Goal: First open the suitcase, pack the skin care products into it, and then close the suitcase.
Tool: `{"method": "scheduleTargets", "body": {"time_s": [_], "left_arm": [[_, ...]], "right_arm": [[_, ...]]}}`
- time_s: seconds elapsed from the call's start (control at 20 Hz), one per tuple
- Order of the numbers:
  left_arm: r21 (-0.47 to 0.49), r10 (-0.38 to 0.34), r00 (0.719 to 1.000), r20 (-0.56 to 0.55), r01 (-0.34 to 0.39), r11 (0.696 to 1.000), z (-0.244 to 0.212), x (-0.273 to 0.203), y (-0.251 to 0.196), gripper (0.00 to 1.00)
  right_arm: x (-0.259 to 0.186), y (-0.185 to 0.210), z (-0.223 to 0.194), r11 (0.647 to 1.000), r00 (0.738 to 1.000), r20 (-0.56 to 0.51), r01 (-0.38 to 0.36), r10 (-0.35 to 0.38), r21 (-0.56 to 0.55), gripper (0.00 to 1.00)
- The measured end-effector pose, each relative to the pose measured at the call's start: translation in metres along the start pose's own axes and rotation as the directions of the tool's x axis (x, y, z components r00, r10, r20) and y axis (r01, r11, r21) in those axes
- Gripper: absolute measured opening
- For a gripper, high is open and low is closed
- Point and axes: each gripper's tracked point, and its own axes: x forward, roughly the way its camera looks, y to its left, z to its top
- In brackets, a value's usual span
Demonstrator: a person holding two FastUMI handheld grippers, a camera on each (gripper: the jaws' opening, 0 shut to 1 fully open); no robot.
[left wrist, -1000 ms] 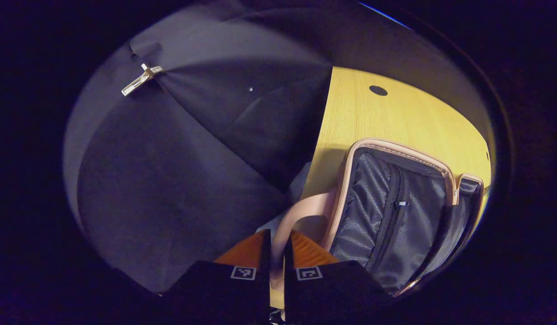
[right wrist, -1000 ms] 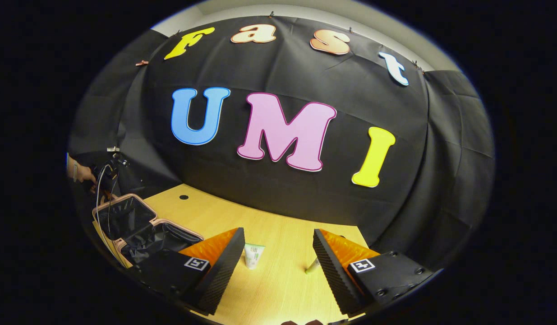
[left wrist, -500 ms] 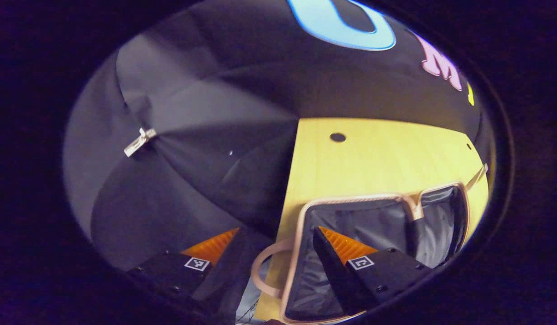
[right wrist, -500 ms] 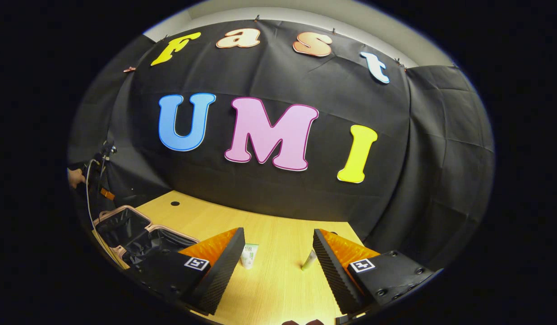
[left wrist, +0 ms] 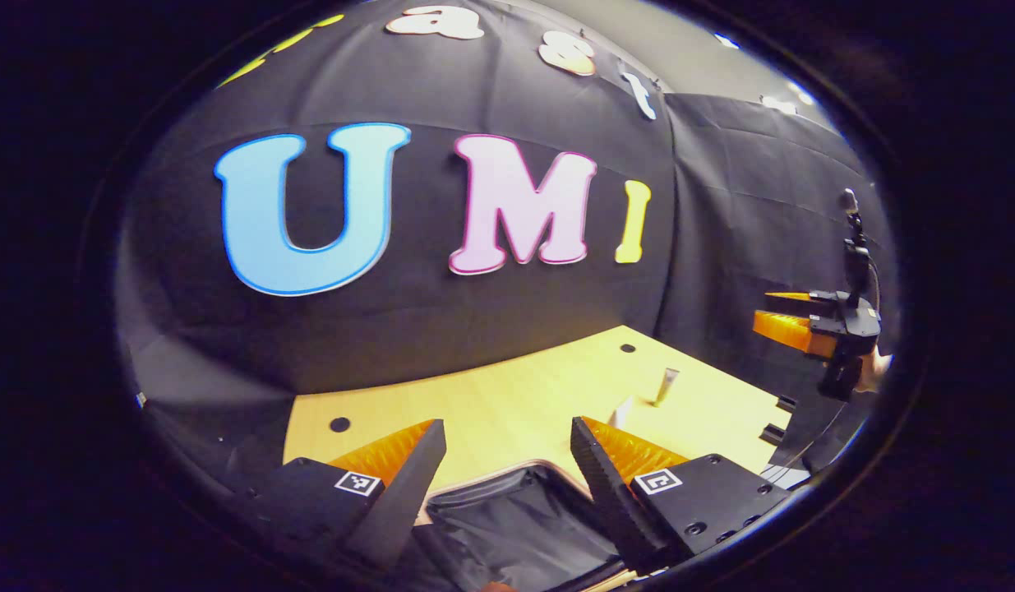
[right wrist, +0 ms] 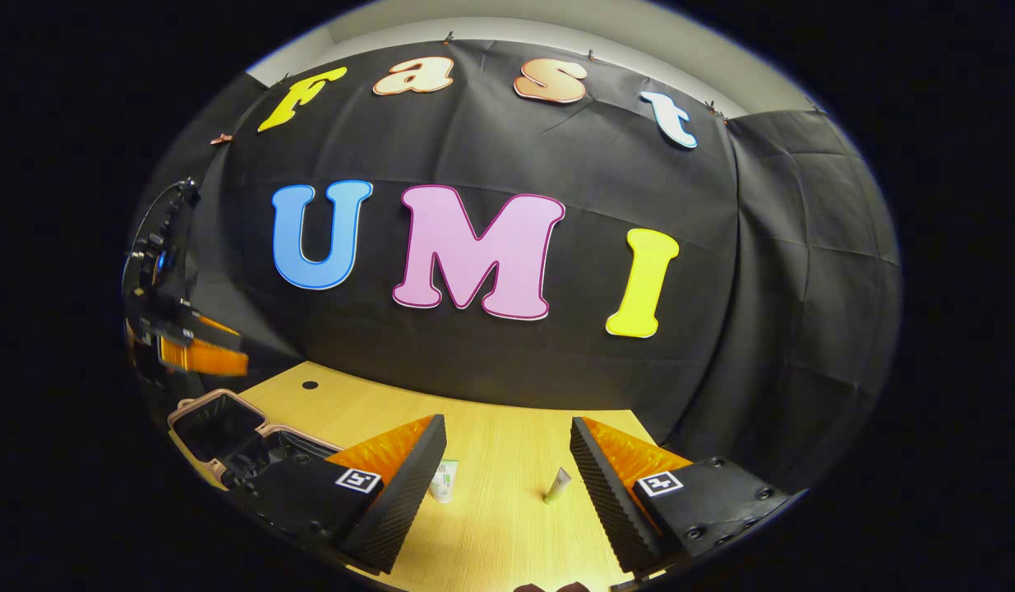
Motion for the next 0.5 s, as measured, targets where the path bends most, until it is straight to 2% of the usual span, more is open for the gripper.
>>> {"method": "scheduleTargets", "body": {"time_s": [0.15, 0.35, 0.5], "left_arm": [[-0.036, -0.129, 0.987, -0.099, 0.126, 0.991, -0.04, 0.052, -0.065, 0.96], [-0.08, -0.145, 0.951, -0.272, 0.128, 0.989, -0.098, 0.13, -0.103, 0.96], [-0.161, -0.162, 0.922, -0.352, 0.111, 0.981, -0.115, 0.174, -0.12, 0.96]], "right_arm": [[-0.004, -0.004, 0.0, 0.997, 0.999, 0.003, -0.037, 0.037, 0.067, 0.96], [-0.003, -0.024, 0.004, 0.995, 0.998, 0.022, -0.061, 0.059, 0.08, 0.96], [-0.001, -0.052, -0.001, 0.997, 0.998, 0.005, -0.055, 0.055, 0.056, 0.96]]}}
